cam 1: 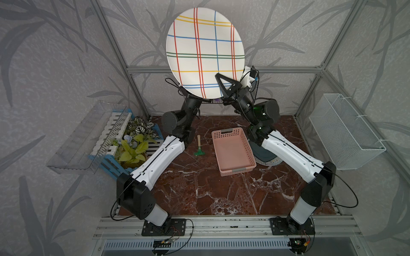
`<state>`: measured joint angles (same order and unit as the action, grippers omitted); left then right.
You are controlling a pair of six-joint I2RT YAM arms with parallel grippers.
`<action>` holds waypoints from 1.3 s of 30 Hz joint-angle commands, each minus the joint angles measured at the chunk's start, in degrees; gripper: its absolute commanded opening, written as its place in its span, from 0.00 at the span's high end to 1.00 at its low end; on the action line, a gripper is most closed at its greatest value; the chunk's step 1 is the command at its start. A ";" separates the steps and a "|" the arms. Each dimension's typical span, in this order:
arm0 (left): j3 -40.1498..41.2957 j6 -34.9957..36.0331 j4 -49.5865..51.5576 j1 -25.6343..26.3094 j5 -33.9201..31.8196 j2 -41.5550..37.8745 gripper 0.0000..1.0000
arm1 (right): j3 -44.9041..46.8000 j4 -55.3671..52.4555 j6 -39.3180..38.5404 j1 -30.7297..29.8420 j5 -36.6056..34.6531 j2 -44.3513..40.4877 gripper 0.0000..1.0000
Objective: Wipe the wet plate dry
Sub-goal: Wipe the plate with towel.
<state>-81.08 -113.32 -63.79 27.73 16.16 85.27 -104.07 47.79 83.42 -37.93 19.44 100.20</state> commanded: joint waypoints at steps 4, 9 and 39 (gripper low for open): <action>9.82 22.34 14.31 -4.74 12.58 -18.28 1.00 | 6.95 -9.99 -2.57 7.15 -4.92 -4.95 1.00; 0.13 58.34 58.54 -4.86 10.04 -22.23 1.00 | 13.60 -22.12 -9.55 6.69 -2.33 -11.20 1.00; -13.98 89.61 93.08 -10.59 -17.71 -7.47 1.00 | 14.63 -25.87 -24.43 -9.68 7.74 -11.98 1.00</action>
<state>-95.57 -24.45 23.40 17.28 2.02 75.07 -88.25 13.32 62.59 -45.15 20.67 92.64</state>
